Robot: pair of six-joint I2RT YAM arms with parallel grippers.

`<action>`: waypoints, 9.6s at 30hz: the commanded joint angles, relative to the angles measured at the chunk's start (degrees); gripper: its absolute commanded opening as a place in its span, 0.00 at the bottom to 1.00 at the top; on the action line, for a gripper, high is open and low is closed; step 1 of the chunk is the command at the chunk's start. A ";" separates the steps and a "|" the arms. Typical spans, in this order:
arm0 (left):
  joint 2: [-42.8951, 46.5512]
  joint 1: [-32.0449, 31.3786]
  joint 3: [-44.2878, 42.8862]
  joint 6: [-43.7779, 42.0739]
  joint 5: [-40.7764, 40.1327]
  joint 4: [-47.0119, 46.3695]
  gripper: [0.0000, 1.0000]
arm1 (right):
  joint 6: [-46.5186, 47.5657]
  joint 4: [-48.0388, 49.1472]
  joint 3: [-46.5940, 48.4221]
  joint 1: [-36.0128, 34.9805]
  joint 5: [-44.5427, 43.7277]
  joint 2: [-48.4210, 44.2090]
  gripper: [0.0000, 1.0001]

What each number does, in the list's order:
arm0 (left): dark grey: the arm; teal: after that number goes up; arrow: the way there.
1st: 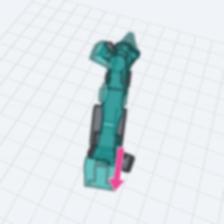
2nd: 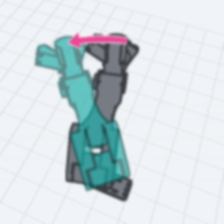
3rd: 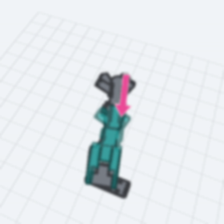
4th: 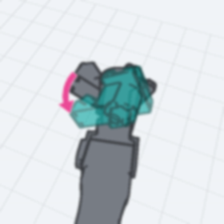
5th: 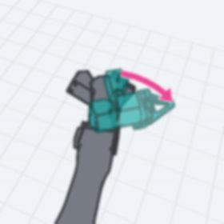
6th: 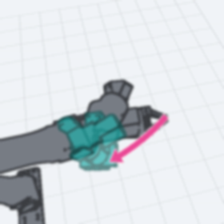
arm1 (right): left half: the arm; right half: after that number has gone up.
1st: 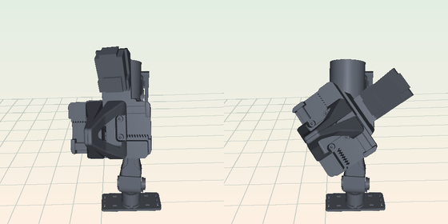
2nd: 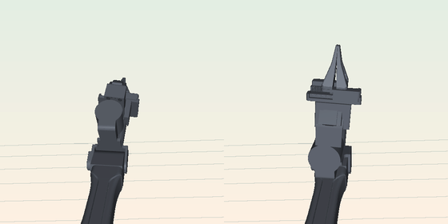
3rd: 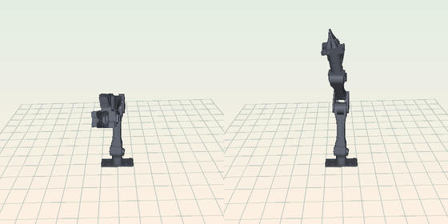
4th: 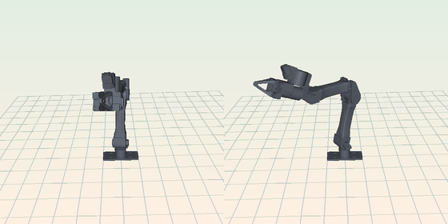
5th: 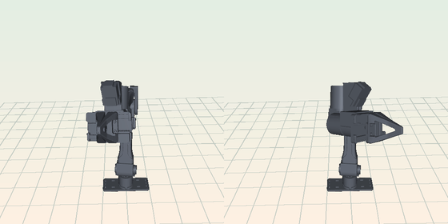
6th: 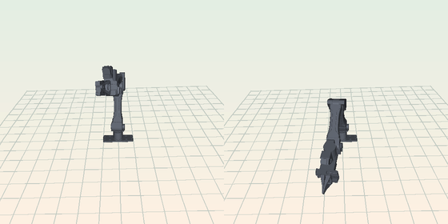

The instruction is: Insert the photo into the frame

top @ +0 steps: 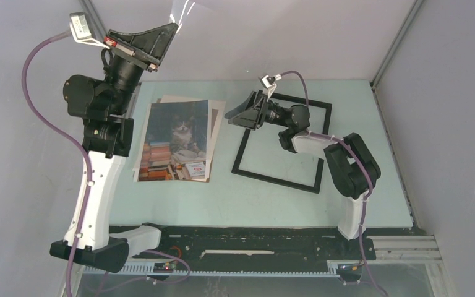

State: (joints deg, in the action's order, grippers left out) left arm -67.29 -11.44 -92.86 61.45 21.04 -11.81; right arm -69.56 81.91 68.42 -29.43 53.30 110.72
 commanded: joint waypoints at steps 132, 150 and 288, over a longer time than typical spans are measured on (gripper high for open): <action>-65.59 -10.13 -15.84 -27.18 -3.08 31.90 0.48 | 49.50 -86.11 -7.12 36.82 -8.04 -7.13 0.00; -67.44 -10.47 -19.28 -27.79 -4.75 35.85 0.44 | 50.55 -88.90 -5.39 37.24 -10.30 -6.54 0.00; -65.97 -10.62 -16.01 -26.07 -2.27 32.47 0.58 | 47.28 -100.29 -4.71 34.73 -29.65 -5.04 0.59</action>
State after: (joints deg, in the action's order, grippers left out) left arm -133.51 -21.67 -107.57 34.54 17.21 21.91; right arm -22.63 -17.78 62.81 6.07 21.74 103.18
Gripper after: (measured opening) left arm 0.582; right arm 0.590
